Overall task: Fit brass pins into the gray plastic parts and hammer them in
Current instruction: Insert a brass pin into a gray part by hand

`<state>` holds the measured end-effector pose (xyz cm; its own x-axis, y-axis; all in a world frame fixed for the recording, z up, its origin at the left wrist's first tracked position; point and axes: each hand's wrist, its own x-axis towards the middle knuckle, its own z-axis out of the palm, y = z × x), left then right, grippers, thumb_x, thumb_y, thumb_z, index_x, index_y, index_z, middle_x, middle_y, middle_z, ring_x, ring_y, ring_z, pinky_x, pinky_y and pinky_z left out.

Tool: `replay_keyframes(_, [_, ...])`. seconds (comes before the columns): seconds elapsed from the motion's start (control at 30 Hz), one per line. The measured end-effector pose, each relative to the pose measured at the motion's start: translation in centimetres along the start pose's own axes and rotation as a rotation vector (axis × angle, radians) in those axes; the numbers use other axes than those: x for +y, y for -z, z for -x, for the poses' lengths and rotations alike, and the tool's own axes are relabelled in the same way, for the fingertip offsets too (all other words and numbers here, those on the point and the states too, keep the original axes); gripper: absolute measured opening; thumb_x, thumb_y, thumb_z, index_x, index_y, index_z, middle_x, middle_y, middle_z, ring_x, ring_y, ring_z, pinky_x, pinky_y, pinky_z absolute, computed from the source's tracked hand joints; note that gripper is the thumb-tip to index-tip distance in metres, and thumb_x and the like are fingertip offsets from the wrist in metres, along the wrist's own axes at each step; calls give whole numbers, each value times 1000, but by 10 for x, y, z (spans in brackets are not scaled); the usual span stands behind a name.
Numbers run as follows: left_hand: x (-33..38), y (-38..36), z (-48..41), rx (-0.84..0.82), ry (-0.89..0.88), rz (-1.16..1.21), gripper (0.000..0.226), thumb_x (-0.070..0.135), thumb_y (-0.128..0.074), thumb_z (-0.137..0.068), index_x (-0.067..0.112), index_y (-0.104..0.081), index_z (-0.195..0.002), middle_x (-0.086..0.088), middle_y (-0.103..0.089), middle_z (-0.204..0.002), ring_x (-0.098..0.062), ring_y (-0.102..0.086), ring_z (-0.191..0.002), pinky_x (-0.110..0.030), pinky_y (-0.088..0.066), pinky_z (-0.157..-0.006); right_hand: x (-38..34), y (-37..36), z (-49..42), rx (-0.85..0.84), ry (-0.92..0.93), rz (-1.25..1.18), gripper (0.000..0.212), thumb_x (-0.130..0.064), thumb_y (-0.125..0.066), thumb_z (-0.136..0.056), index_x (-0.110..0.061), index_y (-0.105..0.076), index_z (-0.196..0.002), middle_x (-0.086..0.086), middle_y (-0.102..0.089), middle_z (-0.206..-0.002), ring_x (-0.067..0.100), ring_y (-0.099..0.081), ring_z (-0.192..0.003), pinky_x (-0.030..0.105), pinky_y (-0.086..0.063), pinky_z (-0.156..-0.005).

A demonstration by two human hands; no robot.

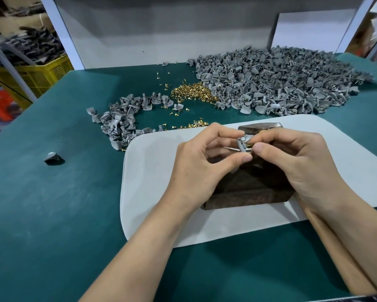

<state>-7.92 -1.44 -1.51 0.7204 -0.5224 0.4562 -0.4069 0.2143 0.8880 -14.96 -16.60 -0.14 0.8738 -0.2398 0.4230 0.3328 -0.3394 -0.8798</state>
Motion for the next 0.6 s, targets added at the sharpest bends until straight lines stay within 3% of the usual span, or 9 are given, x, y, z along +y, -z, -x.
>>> replay_keyframes(0.17, [-2,-1,1,-17,-8,-39,31,7,-78,-73,24,-66,-95,18,-68,-78,1,-66,-76,-14,-50,-78,-1,0,-1,9,-7,77,24,0,-64,-84,-20,-70,-73,-15,-69,-70,-3,-59,-65,8,-43,-66])
replay_keyframes(0.37, [-3,-1,0,-18,-10,-45,31,7,-78,-73,26,-66,-95,18,-67,-76,-1,-66,-75,-18,-52,-78,-1,-1,0,5,5,43,8,-14,-66,-76,-21,-70,-74,-6,-70,-73,1,-60,-67,12,-46,-67])
replay_keyframes(0.47, [-4,-1,0,-16,-17,-64,32,6,-78,-72,26,-65,-92,19,-67,-75,-2,-68,-74,-17,-53,-77,2,0,1,-17,28,81,16,-4,-72,-78,-20,-69,-76,-1,-69,-76,1,-60,-66,12,-47,-67])
replay_keyframes(0.6, [-3,-1,1,2,-27,-126,32,6,-80,-70,30,-63,-85,14,-69,-82,-3,-68,-75,-17,-53,-77,3,1,2,-27,42,159,25,4,-70,-78,-20,-68,-73,-9,-67,-69,-3,-55,-59,7,-41,-61])
